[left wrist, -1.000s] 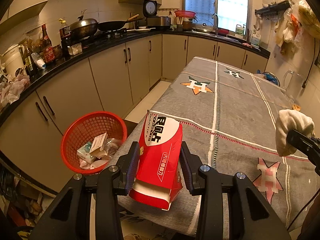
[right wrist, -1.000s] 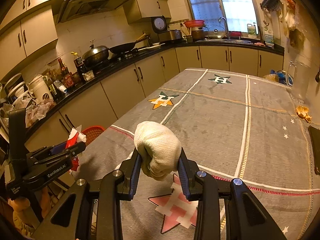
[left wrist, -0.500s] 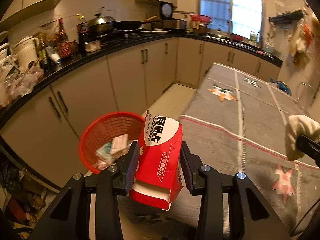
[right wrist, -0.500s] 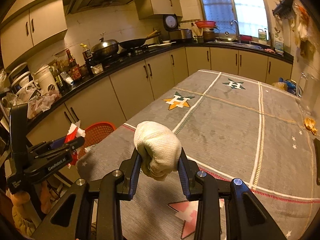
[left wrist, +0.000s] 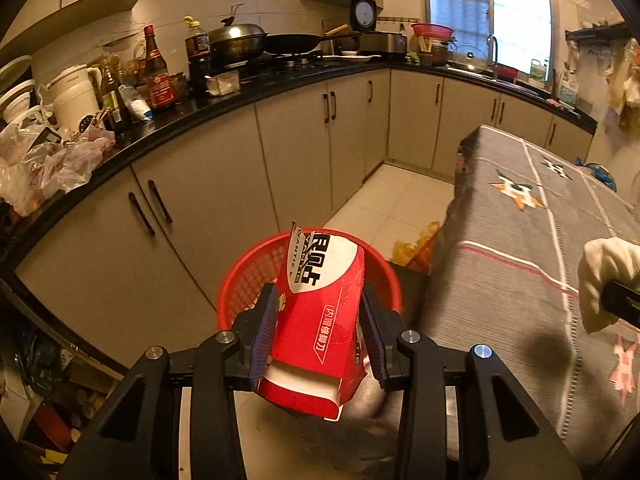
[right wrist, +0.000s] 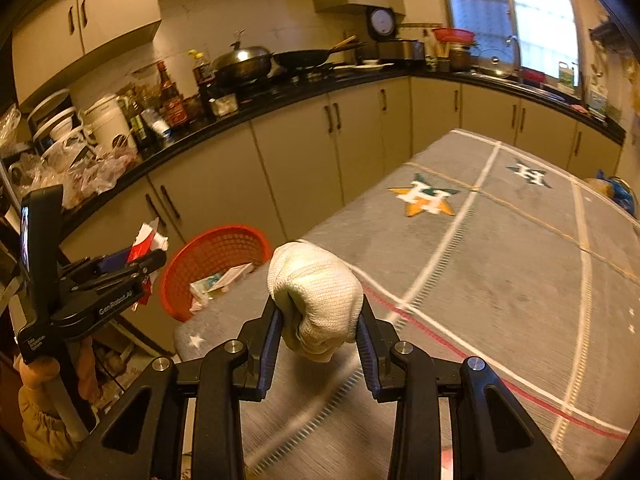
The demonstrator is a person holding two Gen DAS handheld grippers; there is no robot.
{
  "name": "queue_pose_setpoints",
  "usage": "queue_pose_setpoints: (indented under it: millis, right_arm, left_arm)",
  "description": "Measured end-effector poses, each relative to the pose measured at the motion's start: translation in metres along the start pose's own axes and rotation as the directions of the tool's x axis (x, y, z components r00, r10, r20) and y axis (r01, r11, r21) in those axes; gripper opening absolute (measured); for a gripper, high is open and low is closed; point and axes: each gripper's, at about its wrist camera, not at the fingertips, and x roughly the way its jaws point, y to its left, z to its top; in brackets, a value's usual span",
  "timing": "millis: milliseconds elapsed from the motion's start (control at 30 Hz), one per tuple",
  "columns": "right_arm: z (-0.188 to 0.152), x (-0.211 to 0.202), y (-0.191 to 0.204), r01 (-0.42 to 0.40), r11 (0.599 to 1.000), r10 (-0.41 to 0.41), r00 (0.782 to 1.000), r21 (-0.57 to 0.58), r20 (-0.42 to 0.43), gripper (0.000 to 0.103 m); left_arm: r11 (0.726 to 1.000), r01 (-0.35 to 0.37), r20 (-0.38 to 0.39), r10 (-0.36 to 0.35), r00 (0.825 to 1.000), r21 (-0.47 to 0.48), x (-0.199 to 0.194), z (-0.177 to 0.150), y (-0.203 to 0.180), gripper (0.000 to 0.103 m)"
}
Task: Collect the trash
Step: 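Lower both tools into the red wastebasket and open them to drop the box and cloth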
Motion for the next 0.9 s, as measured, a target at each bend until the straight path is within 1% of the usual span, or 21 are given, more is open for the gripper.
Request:
queue_pose_setpoints:
  millis: [167,433,667,900]
  right_arm:
    - [0.012,0.027,0.024,-0.035,0.999,0.034,0.999,-0.039,-0.027,0.038]
    - [0.032,0.067,0.051,-0.087,0.993,0.082,0.994,-0.076,-0.071,0.038]
    - [0.048,0.102,0.064,-0.133,0.989,0.126,0.986,-0.062,-0.110,0.038]
    - [0.059,0.126,0.073,-0.171,0.984,0.164,0.979,-0.043,-0.120,0.038]
  left_arm:
    - [1.000,-0.014,-0.011,0.014,1.000,-0.005,0.018,0.005,0.014,0.039]
    - [0.999,-0.009,-0.065,0.006,0.998,-0.050,0.051,0.009,0.035,0.039]
    - [0.998,-0.017,-0.095,0.011,0.995,-0.067,0.073,0.014,0.050,0.039]
    - [0.996,-0.018,-0.111,0.009,0.994,-0.083,0.086,0.019,0.059,0.039]
